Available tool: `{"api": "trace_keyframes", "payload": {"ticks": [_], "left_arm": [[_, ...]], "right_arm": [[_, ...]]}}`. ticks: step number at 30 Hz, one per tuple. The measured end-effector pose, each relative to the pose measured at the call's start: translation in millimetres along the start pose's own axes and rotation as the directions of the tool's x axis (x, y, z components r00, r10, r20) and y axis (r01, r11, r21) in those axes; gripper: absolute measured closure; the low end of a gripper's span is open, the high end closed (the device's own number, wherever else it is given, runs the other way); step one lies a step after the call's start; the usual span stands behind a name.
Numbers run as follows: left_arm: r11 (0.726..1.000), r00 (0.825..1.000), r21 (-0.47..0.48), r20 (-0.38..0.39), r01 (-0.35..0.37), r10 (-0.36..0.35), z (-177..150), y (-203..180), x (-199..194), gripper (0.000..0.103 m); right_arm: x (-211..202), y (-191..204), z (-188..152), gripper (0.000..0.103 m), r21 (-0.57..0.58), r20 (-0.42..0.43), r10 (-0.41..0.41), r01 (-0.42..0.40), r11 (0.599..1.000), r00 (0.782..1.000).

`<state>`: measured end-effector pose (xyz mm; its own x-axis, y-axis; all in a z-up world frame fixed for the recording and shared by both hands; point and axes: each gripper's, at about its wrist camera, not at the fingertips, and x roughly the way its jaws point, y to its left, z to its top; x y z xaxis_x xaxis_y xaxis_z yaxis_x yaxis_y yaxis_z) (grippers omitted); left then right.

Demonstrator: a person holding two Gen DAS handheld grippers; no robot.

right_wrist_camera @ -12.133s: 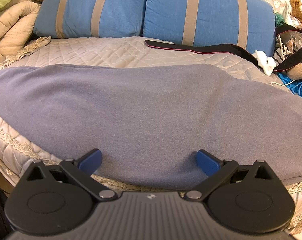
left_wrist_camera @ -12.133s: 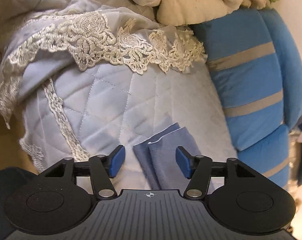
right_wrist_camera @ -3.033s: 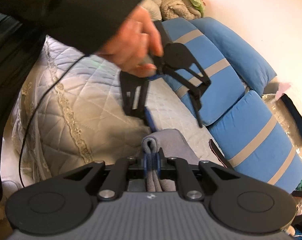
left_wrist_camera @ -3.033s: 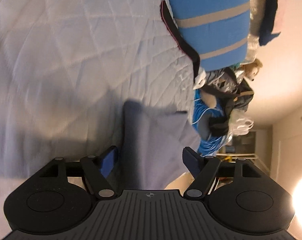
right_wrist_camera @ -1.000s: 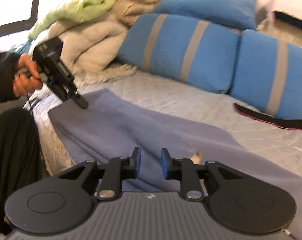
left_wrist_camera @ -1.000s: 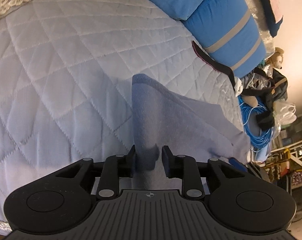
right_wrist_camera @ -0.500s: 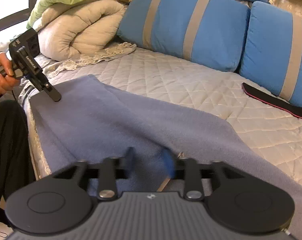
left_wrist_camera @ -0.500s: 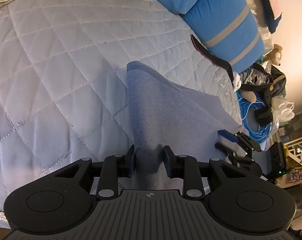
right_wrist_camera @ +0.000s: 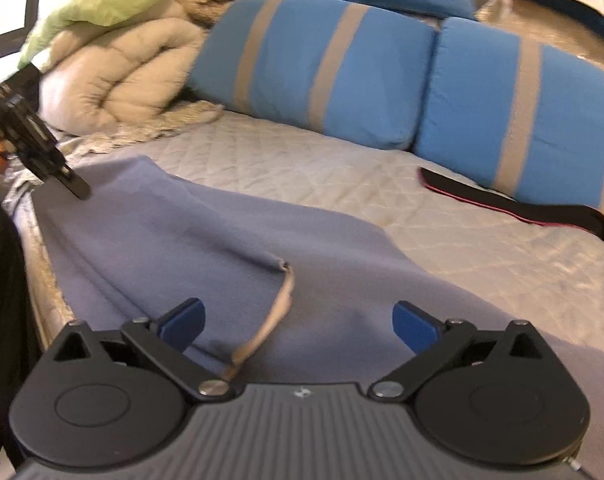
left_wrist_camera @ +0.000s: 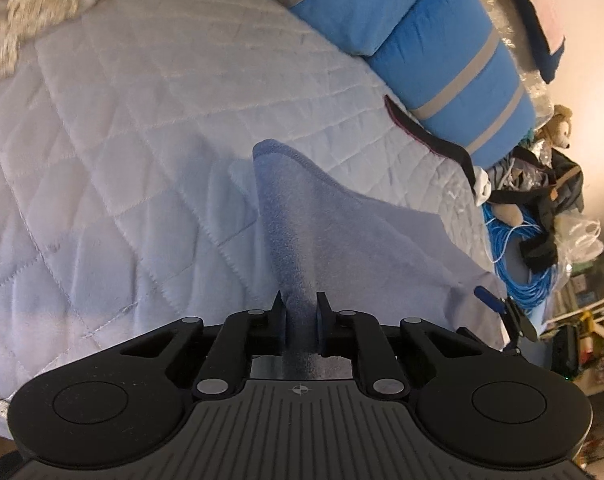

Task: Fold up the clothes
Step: 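Lift the pinched edge with the left gripper, fold it over the sweatpants, release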

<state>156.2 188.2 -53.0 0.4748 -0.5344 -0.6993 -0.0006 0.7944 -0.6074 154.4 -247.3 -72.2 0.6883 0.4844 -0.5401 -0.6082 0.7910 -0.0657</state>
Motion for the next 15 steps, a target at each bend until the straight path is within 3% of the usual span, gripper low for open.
{"api": "trace_keyframes", "payload": {"ticks": [5, 15], "left_arm": [[1.000, 1.000, 0.001, 0.023, -0.019, 0.019, 5, -33, -22, 0.092], [0.999, 0.995, 0.008, 0.091, -0.031, 0.031, 19, -134, -55, 0.092]], "right_arm": [[-9, 5, -11, 0.000, 0.066, -0.002, -0.161, 0.161, 0.985, 0.987], [-6, 1, -34, 0.000, 0.246, -0.005, -0.243, 0.236, 0.940, 0.970]]}}
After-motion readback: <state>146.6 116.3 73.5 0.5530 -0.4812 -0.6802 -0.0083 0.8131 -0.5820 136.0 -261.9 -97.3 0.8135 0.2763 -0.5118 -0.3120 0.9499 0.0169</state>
